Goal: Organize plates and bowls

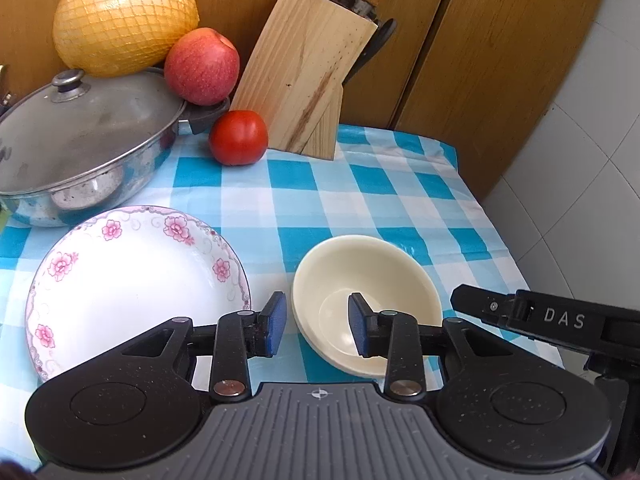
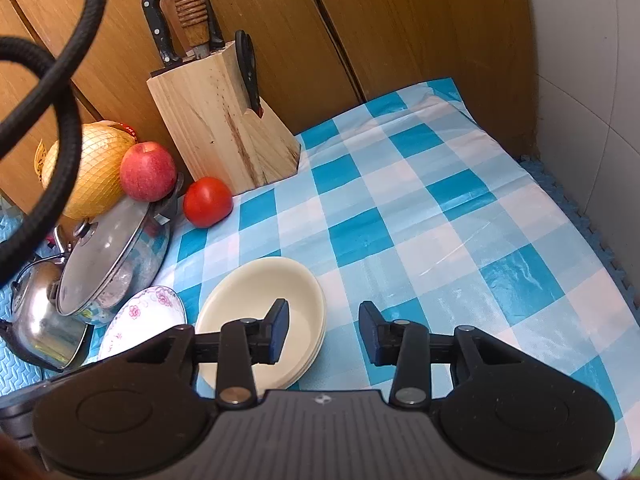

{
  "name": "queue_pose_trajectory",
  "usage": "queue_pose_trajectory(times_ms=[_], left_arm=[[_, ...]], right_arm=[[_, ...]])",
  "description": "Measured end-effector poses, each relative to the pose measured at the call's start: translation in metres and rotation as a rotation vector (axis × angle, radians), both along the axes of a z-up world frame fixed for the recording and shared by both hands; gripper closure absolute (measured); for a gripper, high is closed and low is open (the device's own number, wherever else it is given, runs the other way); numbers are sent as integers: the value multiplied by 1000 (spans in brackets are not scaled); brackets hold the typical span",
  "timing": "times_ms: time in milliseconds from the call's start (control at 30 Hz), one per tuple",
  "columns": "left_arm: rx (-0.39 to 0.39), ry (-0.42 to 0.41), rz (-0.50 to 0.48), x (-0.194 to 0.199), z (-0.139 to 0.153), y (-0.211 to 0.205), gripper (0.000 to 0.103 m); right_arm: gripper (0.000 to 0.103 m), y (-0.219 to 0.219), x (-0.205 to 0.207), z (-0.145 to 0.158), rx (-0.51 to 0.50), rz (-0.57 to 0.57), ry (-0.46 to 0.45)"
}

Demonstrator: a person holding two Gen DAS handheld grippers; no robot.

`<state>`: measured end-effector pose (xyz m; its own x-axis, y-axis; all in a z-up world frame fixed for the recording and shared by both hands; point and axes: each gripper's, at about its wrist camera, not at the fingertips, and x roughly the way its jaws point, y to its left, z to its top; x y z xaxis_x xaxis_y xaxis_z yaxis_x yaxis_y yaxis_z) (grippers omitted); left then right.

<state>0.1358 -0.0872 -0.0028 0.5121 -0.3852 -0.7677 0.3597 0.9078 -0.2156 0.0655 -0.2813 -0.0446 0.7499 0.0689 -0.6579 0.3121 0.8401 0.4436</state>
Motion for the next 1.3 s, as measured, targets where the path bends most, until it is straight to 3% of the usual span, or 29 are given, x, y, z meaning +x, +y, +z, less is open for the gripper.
queue_pose_trajectory(times_ms=[133, 300, 467, 1067, 1300], left_arm=[[-30, 21, -7, -5, -1, 9, 38], [-63, 54, -29, -10, -3, 12, 31], [-103, 109, -59, -13, -9, 7, 32], [-34, 136, -61, 8, -32, -24, 34], [13, 102, -81, 17, -38, -45, 33]], right_arm=[[64, -2, 1, -2, 10, -4, 1], [64, -2, 2, -3, 25, -4, 3], [64, -1, 4, -4, 25, 5, 1], [64, -1, 24, -20, 23, 41, 37], [64, -13, 33, -32, 22, 19, 59]])
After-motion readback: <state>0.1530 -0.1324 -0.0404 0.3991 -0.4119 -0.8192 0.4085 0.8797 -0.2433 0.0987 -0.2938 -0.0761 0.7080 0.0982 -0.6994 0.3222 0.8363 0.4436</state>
